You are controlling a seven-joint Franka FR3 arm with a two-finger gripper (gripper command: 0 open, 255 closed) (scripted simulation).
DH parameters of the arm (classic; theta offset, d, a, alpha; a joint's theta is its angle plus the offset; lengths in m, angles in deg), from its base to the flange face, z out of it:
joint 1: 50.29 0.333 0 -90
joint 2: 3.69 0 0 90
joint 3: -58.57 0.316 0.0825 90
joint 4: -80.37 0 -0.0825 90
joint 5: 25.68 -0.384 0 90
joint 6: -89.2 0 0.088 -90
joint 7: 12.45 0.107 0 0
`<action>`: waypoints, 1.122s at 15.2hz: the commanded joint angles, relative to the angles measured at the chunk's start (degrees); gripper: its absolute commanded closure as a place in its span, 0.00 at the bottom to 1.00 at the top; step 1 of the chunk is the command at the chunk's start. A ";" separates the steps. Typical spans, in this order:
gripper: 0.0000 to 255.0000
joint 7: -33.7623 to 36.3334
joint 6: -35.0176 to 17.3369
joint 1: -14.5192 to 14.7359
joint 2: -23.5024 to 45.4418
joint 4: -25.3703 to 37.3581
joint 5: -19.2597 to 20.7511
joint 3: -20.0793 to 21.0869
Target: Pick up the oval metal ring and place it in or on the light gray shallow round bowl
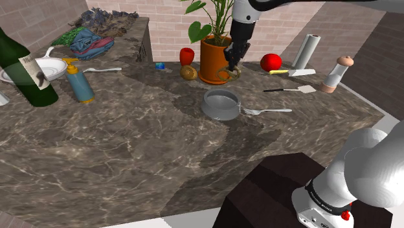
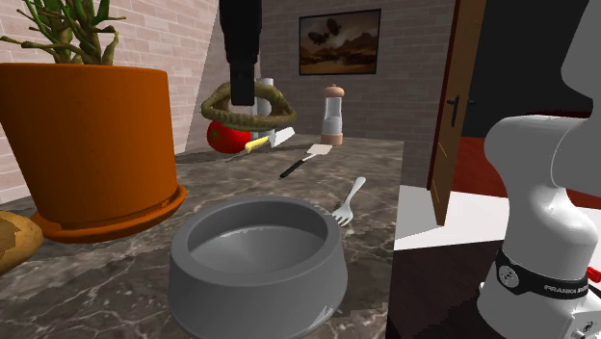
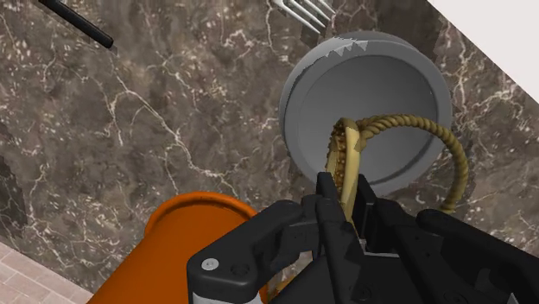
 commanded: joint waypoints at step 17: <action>1.00 1.62 -12.97 0.40 0.54 -12.46 0.01 0.61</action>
